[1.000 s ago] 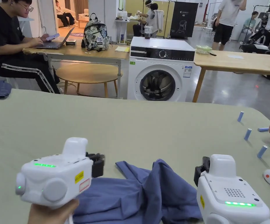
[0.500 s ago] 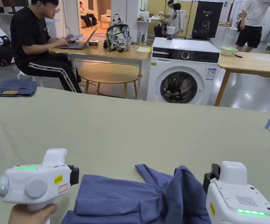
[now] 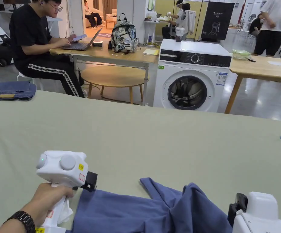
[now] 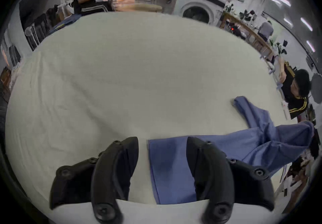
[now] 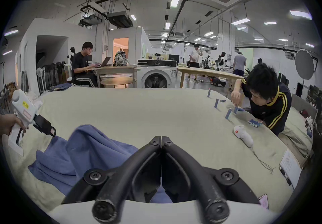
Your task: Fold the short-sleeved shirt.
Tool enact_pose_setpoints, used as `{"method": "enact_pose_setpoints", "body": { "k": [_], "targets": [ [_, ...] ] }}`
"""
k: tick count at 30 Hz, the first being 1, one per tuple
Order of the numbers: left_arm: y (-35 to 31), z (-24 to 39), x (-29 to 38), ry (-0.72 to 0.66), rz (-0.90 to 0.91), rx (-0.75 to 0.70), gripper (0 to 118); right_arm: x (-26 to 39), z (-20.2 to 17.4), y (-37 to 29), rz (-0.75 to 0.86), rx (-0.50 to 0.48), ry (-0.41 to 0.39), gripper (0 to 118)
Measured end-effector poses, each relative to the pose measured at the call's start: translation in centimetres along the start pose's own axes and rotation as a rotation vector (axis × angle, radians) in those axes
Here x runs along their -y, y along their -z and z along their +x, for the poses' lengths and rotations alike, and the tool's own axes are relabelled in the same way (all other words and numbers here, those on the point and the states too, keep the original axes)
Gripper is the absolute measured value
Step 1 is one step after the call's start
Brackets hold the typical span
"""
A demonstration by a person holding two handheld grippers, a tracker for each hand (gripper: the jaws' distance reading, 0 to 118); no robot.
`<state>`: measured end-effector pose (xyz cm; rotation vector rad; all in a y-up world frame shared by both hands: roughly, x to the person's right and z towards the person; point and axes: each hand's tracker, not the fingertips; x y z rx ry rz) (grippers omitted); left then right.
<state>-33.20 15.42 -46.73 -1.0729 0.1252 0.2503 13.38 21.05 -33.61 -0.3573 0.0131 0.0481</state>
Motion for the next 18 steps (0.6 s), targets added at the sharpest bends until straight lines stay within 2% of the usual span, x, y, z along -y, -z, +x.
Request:
{"method": "enact_pose_setpoints", "body": {
  "k": [4, 7, 8, 9, 13, 18],
  "targets": [
    [1.9, 0.2, 0.5, -0.008, -0.062, -0.042, 54, 0.6, 1.0, 0.3, -0.021, 0.023, 0.000, 0],
    [1.7, 0.5, 1.1, -0.002, -0.026, -0.077, 23, 1.0, 1.5, 0.3, -0.036, 0.035, 0.003, 0],
    [1.6, 0.7, 1.3, 0.001, -0.016, -0.063, 5, 1.2, 1.6, 0.4, -0.041, 0.036, 0.005, 0],
    [1.5, 1.1, 1.5, 0.010, -0.005, -0.033, 0, 1.3, 1.6, 0.5, -0.046, 0.038, 0.007, 0],
    [1.4, 3.1, 2.8, 0.171, 0.006, -0.099, 0, 2.1, 1.5, 0.6, -0.066, 0.042, 0.021, 0],
    [-0.7, 2.5, 2.8, 0.111, 0.058, -0.023, 0, 2.7, 1.8, 0.2, -0.084, 0.038, 0.038, 0]
  ]
}}
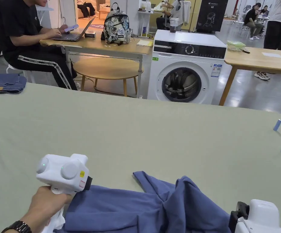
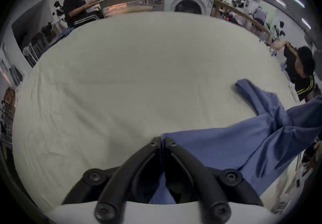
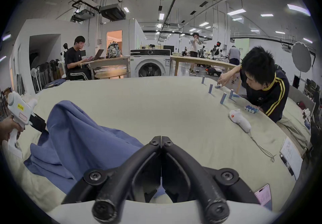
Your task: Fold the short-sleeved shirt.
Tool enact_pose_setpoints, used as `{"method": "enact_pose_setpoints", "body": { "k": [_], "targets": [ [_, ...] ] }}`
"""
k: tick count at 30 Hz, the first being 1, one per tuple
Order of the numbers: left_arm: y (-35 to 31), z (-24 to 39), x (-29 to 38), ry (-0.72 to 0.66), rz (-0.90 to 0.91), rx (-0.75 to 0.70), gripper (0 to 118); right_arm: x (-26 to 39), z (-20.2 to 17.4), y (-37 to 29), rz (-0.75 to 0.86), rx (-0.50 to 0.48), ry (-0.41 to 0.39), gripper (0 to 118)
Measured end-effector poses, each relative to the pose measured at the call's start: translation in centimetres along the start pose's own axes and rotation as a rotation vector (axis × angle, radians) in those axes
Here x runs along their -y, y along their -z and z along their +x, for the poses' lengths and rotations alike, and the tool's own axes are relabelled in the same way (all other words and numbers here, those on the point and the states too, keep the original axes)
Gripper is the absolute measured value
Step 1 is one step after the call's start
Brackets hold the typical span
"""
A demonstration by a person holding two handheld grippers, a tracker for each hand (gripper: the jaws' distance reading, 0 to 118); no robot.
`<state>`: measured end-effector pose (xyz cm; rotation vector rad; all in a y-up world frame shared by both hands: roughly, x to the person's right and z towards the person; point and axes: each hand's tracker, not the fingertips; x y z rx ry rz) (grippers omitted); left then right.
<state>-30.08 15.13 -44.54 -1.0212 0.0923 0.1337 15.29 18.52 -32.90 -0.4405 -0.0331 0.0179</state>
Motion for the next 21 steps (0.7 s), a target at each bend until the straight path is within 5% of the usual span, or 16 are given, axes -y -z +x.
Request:
{"method": "enact_pose_setpoints", "body": {
  "k": [11, 12, 14, 15, 21],
  "targets": [
    [-9.8, -0.7, 2.0, 0.014, 0.220, 0.063, 0, -1.6, 4.1, 1.3, -0.163, -0.024, -0.001, 3],
    [-10.7, -0.2, 2.7, 0.017, 0.224, 0.065, 0, -1.5, 4.6, 1.9, -0.215, -0.042, -0.001, 16],
    [-11.4, 0.0, 3.6, 0.019, 0.240, 0.065, 0, -0.9, 5.3, 3.4, -0.277, -0.039, -0.007, 63],
    [-11.6, 0.1, 4.0, 0.021, 0.243, 0.065, 0, -0.4, 5.5, 4.5, -0.310, -0.047, -0.020, 71],
    [-12.2, 0.9, 6.0, 0.030, 0.263, 0.052, 0, 2.1, 6.1, 8.2, -0.463, -0.100, 0.030, 71]
  ]
}}
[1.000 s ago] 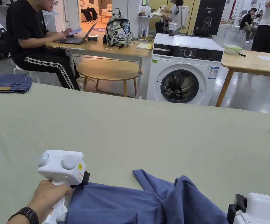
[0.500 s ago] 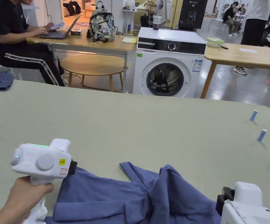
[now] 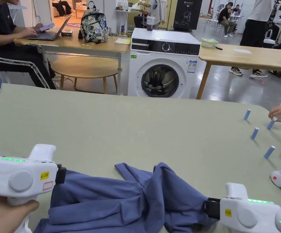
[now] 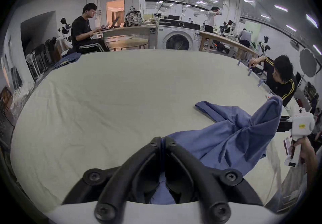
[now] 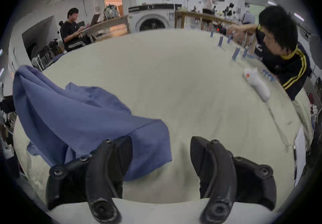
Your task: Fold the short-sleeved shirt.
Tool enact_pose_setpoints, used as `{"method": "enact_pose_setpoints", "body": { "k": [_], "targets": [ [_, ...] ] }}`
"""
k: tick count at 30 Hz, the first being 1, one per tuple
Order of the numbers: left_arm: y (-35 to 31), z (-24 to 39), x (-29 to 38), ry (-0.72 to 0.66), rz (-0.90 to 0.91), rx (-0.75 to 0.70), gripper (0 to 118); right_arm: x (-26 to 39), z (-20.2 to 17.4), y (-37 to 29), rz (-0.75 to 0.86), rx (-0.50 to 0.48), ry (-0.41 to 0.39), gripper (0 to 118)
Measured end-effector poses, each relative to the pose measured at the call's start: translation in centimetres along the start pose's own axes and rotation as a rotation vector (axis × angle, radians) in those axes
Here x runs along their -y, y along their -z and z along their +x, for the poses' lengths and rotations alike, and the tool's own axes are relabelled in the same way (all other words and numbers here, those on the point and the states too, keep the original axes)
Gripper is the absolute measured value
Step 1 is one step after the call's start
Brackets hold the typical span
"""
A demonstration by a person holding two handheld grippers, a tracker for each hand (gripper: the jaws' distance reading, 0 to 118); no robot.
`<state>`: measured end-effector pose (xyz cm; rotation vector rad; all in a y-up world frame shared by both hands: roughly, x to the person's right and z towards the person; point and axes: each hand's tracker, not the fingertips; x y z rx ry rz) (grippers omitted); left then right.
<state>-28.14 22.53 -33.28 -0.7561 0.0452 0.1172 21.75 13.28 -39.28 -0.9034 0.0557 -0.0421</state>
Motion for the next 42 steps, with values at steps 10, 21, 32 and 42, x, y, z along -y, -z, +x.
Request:
{"method": "enact_pose_setpoints", "body": {
  "k": [10, 21, 32, 42],
  "targets": [
    [0.3, -0.8, 1.3, -0.027, -0.027, -0.013, 0, 1.2, -0.7, 1.3, -0.046, -0.086, 0.027, 4],
    [-3.0, -2.0, -2.7, -0.004, 0.072, -0.034, 0, -3.7, -1.9, -8.4, 0.324, 0.007, -0.073, 2],
    [-10.8, -6.0, -12.2, -0.011, 0.256, -0.140, 0, -12.6, -4.4, -16.2, 0.542, 0.082, -0.170, 2],
    [-15.5, -10.7, -20.0, -0.039, 0.347, -0.274, 0, -21.6, -4.7, -20.2, 0.661, 0.174, -0.159, 2]
  ]
}}
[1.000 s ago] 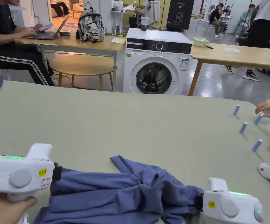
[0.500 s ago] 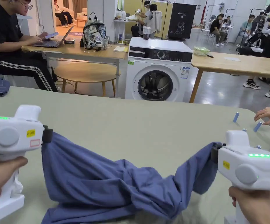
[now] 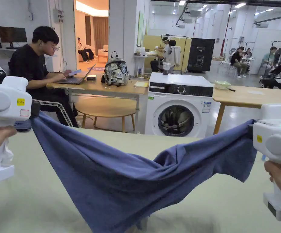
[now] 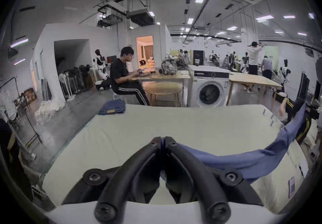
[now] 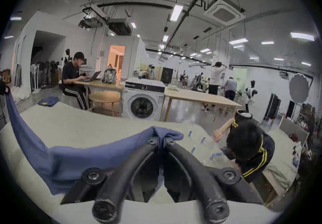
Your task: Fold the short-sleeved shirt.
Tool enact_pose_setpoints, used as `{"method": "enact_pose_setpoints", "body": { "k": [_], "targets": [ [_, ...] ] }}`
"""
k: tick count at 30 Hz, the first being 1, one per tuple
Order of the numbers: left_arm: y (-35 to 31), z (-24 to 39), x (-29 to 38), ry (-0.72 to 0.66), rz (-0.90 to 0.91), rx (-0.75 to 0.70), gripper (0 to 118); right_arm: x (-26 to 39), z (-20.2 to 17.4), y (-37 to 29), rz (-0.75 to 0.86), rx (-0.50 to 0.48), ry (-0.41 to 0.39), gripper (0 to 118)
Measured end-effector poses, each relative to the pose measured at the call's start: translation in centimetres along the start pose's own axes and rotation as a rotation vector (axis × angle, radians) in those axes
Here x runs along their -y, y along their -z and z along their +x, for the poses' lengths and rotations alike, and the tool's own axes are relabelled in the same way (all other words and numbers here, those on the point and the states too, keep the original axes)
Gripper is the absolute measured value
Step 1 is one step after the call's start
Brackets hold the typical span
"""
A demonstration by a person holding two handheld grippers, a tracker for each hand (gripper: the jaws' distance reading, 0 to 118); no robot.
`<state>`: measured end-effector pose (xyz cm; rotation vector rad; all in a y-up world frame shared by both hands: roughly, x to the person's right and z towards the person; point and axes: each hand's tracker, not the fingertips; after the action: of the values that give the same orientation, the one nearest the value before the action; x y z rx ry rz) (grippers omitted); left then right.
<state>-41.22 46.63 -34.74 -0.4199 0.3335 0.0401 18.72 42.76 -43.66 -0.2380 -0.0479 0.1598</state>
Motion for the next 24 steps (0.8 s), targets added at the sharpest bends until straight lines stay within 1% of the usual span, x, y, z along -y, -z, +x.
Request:
{"method": "enact_pose_setpoints", "body": {
  "k": [2, 7, 11, 19, 24],
  "targets": [
    [0.1, -1.1, -1.2, -0.020, 0.014, -0.031, 0, -1.6, 0.4, 0.6, 0.014, 0.019, -0.006, 2],
    [1.2, -3.4, -3.1, -0.085, 0.030, -0.055, 0, -4.2, 1.4, 1.3, 0.026, 0.049, 0.023, 2],
    [1.8, -4.1, -4.4, -0.094, 0.040, -0.073, 0, -5.8, 1.9, 2.3, 0.030, 0.061, 0.033, 2],
    [2.6, -3.1, -7.4, -0.091, 0.075, -0.094, 0, -9.5, 1.7, 3.9, 0.072, 0.106, 0.010, 2],
    [3.3, -2.5, -9.7, -0.099, 0.091, -0.088, 0, -12.3, 2.3, 5.1, 0.099, 0.129, 0.043, 2]
  ]
}}
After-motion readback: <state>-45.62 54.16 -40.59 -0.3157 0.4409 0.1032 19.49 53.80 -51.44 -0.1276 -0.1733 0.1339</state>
